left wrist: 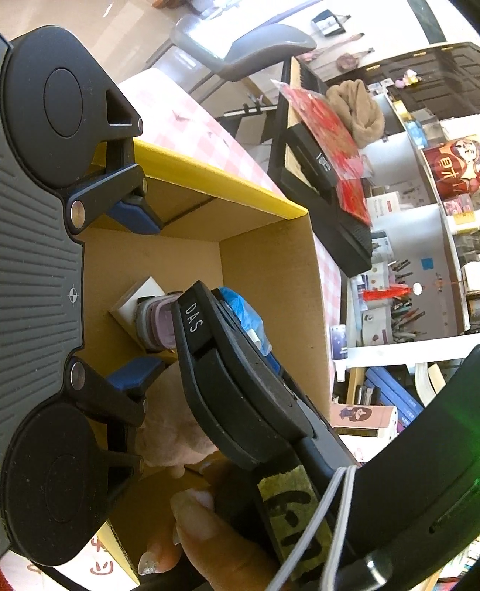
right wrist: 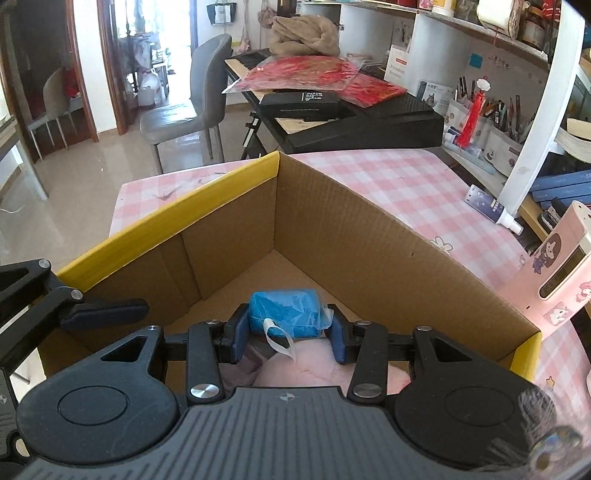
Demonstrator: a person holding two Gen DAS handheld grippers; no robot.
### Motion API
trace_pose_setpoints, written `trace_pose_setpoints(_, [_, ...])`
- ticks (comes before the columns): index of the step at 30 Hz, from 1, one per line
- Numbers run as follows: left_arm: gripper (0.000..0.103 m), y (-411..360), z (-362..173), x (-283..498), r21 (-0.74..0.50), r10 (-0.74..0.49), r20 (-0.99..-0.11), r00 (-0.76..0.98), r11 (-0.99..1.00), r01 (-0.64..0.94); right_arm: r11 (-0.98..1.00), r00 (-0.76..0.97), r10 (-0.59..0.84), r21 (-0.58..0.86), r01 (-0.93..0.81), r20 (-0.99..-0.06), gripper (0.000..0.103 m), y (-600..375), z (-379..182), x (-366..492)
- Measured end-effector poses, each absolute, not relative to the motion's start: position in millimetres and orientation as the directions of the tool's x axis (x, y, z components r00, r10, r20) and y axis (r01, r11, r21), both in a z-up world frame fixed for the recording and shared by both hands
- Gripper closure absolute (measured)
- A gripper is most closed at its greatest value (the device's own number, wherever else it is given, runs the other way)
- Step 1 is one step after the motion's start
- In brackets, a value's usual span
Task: Organize objects
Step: 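Open both tools to release the oximeter and blue bag into the box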
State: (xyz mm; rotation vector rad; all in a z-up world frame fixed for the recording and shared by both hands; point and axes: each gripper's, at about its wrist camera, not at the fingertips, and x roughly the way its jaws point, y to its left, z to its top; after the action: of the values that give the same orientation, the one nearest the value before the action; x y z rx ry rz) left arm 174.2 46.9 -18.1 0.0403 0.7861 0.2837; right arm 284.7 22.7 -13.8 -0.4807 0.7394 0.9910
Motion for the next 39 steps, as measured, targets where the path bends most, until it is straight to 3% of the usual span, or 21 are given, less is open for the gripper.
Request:
trace_pose_setpoints(19, [0.027, 51, -11, 159, 0.137, 0.297, -0.669, 0.681, 0.950, -0.280, 0.474, 0.324, 0.583, -0.012, -0.881, -0.745, 0.054, 26, -11, 283])
trace_pose_setpoints(25, [0.027, 53, -3, 150, 0.118, 0.280, -0.640, 0.716, 0.956, -0.268, 0.528, 0.380, 0.598, -0.010, -0.849, -0.706, 0.048, 8, 7, 268])
trace_pose_setpoints(28, [0.017, 54, 3, 143, 0.110, 0.274, -0.620, 0.735, 0.958, -0.265, 0.569, 0.424, 0.597, -0.012, -0.822, -0.681, 0.046, -6, 19, 256])
trace_pose_setpoints(39, [0.014, 64, 19, 112, 0.073, 0.254, -0.566, 0.784, 0.963, -0.259, 0.766, 0.642, 0.529, -0.014, -0.643, -0.556, 0.039, -57, 52, 204])
